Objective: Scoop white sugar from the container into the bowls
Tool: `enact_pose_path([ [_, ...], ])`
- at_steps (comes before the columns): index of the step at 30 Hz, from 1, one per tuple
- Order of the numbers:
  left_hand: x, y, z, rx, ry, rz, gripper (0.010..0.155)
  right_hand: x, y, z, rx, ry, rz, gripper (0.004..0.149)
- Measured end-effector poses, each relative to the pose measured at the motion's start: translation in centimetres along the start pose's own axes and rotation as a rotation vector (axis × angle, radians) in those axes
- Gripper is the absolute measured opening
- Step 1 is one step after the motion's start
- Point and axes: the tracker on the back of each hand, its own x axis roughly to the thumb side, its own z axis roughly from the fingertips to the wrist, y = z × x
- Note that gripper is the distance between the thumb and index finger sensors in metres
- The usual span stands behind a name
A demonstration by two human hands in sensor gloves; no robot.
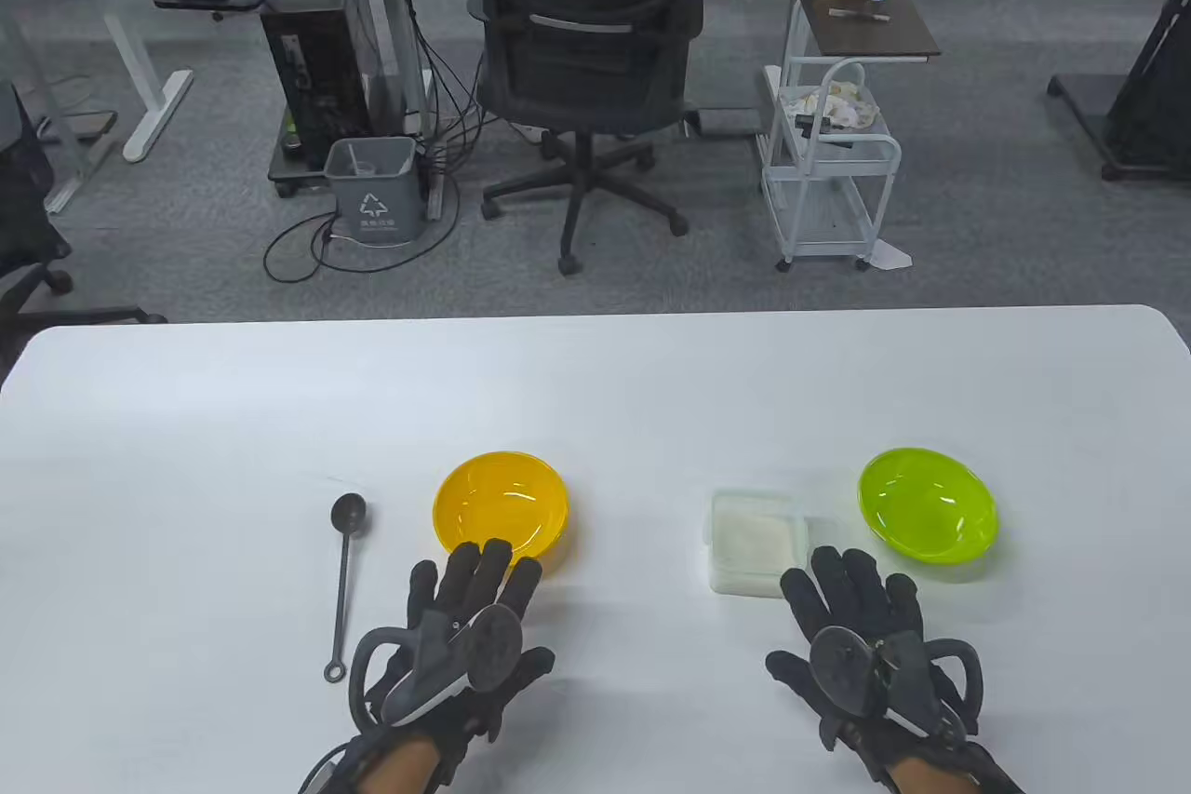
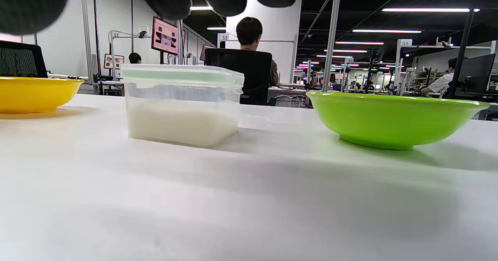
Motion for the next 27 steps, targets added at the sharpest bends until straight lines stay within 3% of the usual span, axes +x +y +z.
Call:
enact_pose_path([
  [27,0.22,-0.24,0.15,-0.004,-0.009,-0.02,0.088,-0.06,0.1,0.08,0.014,-0.008,-0.038,0.079],
])
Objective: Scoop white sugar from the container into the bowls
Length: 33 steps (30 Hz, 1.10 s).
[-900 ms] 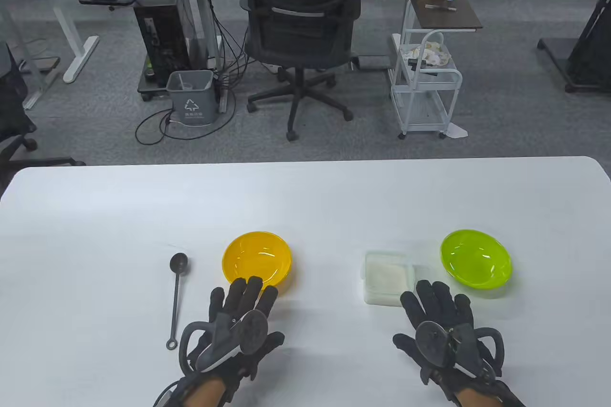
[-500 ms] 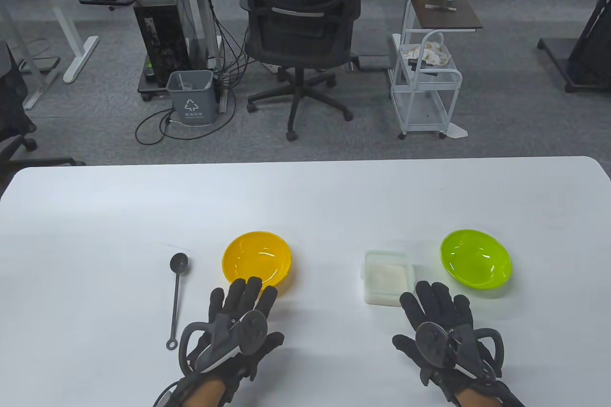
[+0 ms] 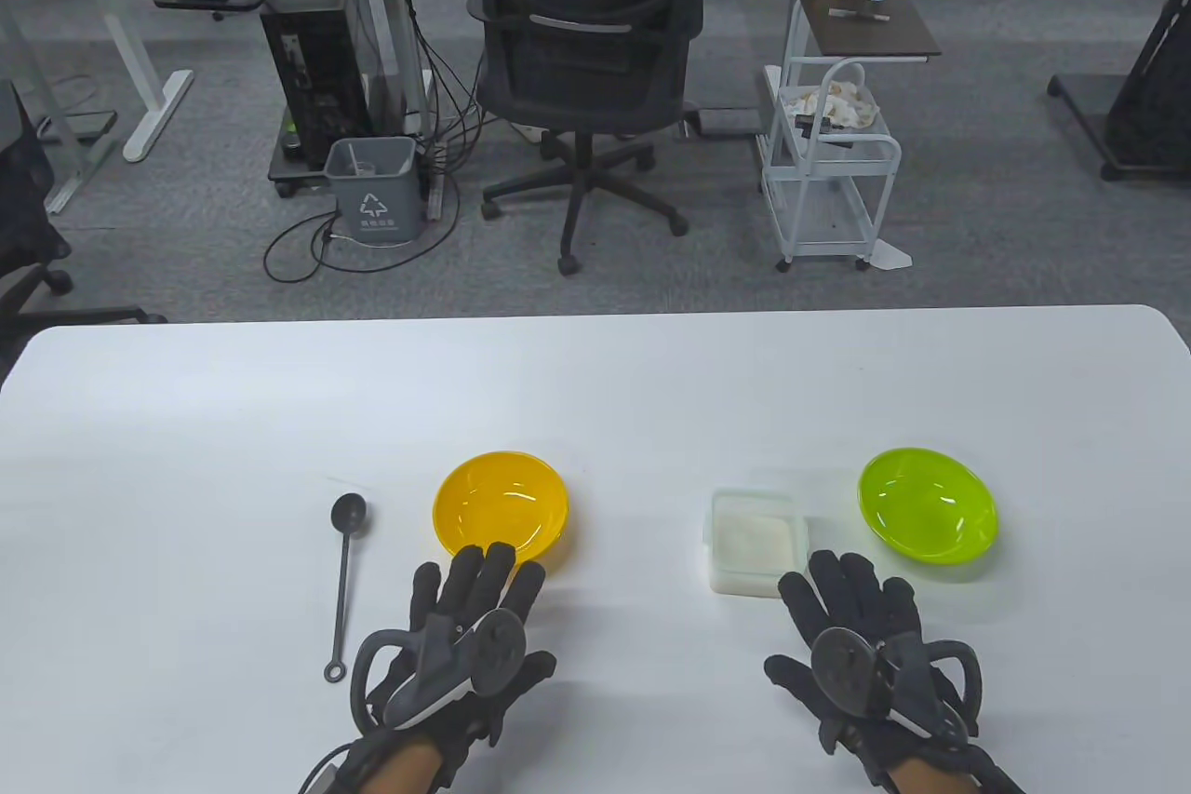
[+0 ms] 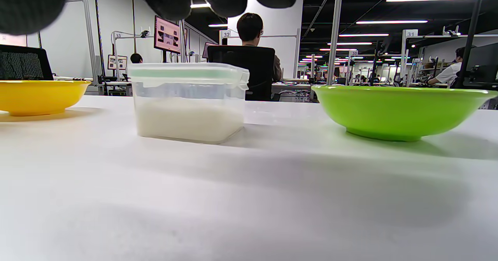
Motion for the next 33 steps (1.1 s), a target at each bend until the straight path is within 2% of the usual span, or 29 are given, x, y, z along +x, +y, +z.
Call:
enact_pose_path([
  [13,0.2,0.1,0.0,-0.019,-0.019,-0.007,0.088,-0.5,0.4,-0.3,0.033,0.026,-0.017,0.08],
  [19,-0.1,0.2,0.0,-0.013,-0.013,-0.007,0.088,-0.6,0.2,-1.7,0.057,0.049,-0.031,0.082],
  [24,0.0,0.2,-0.1,-0.022,-0.007,-0.008,0.088,-0.5,-0.6,-4.0,0.11,0.053,0.001,0.086],
  [33,0.0,0.1,-0.2,-0.026,-0.009,-0.004,0.087,0.4,-1.1,-11.1,0.287,0.081,0.022,0.097],
])
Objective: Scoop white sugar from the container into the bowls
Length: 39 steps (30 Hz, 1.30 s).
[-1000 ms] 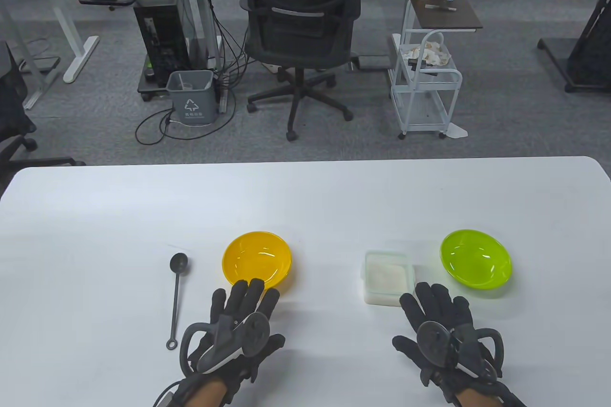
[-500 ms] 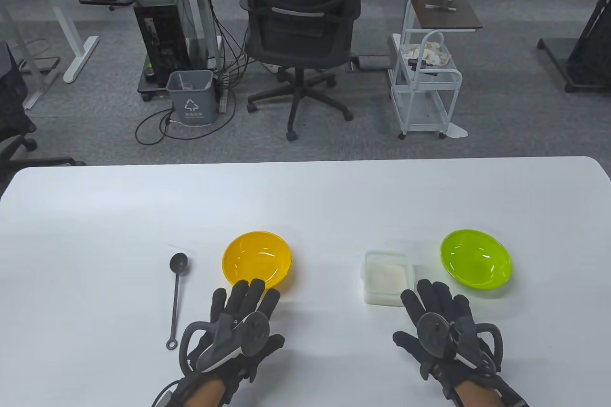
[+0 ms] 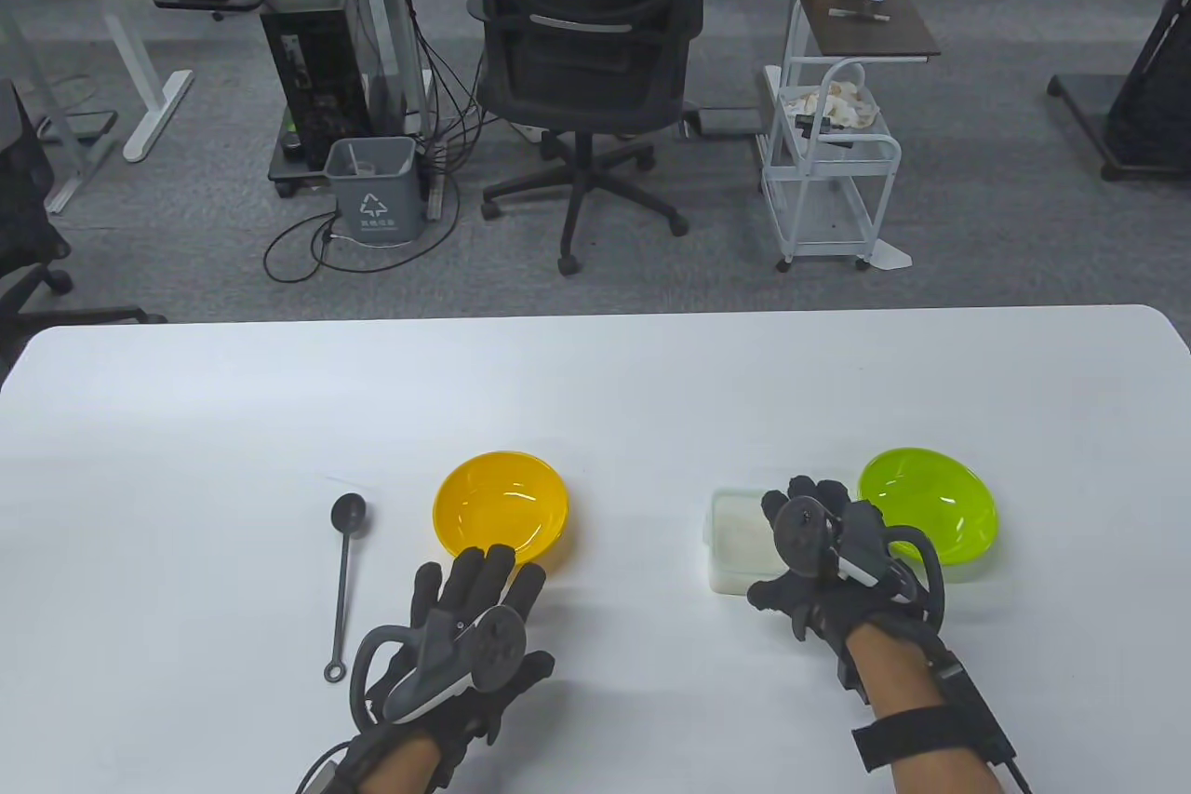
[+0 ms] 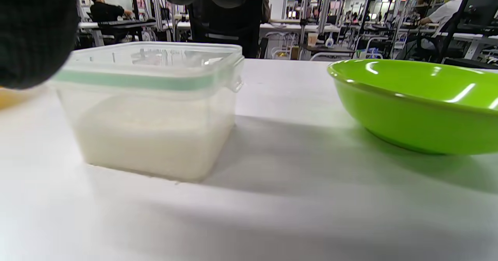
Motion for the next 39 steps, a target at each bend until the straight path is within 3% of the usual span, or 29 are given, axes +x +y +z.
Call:
enact_pose_path([
  [8,-0.1,-0.2,-0.2,-0.021,0.006,-0.001,0.087,1.4,1.0,-3.5,0.177,-0.009,0.025,0.112],
  [12,-0.1,-0.2,-0.2,-0.024,0.003,-0.002,0.087,0.8,1.9,-4.1,0.198,-0.005,-0.019,0.113],
  [27,-0.1,-0.4,-0.1,-0.03,-0.004,0.007,0.087,0.4,2.7,-3.8,0.096,-0.011,-0.131,0.111],
  [39,-0.1,0.1,0.0,-0.009,-0.004,0.017,0.087,2.7,1.9,0.3,-0.003,-0.121,-0.136,0.109],
])
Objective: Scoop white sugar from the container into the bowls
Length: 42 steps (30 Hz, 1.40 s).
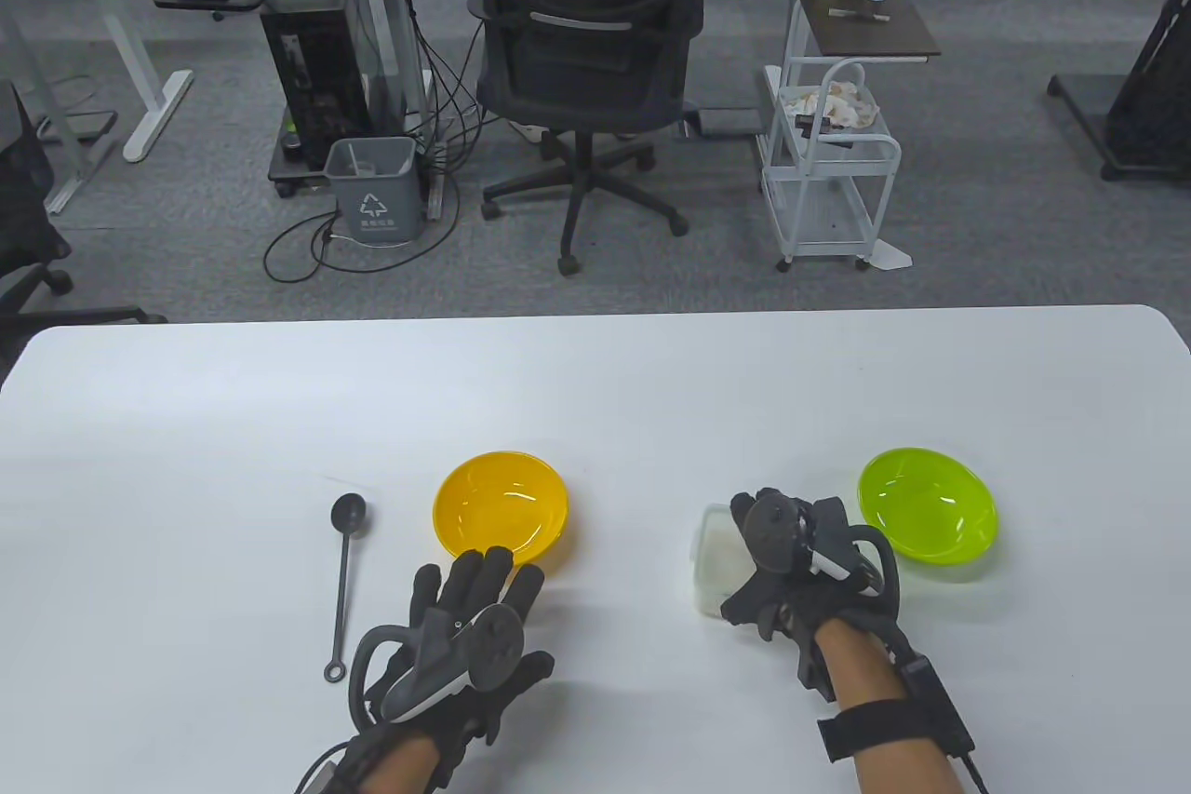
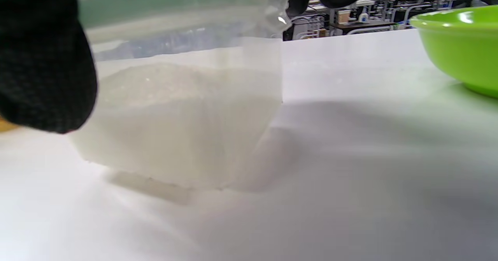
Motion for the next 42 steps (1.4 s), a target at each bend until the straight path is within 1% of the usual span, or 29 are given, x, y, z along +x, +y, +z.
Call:
enact_pose_path([
  [4,0.0,-0.1,0.0,-0.002,-0.003,-0.003,0.087,2.7,0.3,1.7,0.009,-0.104,0.036,0.109],
  [8,0.0,-0.1,0.0,-0.01,0.0,-0.006,0.087,5.4,1.4,3.1,0.028,-0.202,0.055,0.109],
  [12,0.0,-0.1,0.1,-0.012,-0.001,-0.008,0.087,7.6,2.6,4.3,0.036,-0.272,0.079,0.108],
  [15,0.1,-0.2,0.1,-0.015,-0.001,-0.011,0.087,8.5,3.5,4.7,0.041,-0.298,0.084,0.108],
  [17,0.1,-0.2,0.1,-0.019,-0.002,-0.013,0.087,8.8,4.2,4.7,0.042,-0.299,0.079,0.108],
  [19,0.2,-0.2,0.1,-0.021,-0.002,-0.017,0.087,8.8,4.4,4.7,0.026,-0.301,0.077,0.108],
  [22,0.2,-0.2,0.1,-0.026,-0.001,-0.019,0.087,8.8,4.5,4.7,0.036,-0.291,0.072,0.108],
  [32,0.3,-0.3,0.0,-0.034,0.003,-0.025,0.087,8.4,4.7,4.8,0.045,-0.299,0.05,0.107],
  [37,0.2,-0.4,0.0,-0.037,0.006,-0.026,0.087,8.4,4.6,4.9,0.068,-0.3,0.056,0.107],
  [42,0.4,-0.4,-0.1,-0.051,0.012,-0.001,0.087,7.9,4.2,4.8,0.105,-0.311,-0.005,0.107],
])
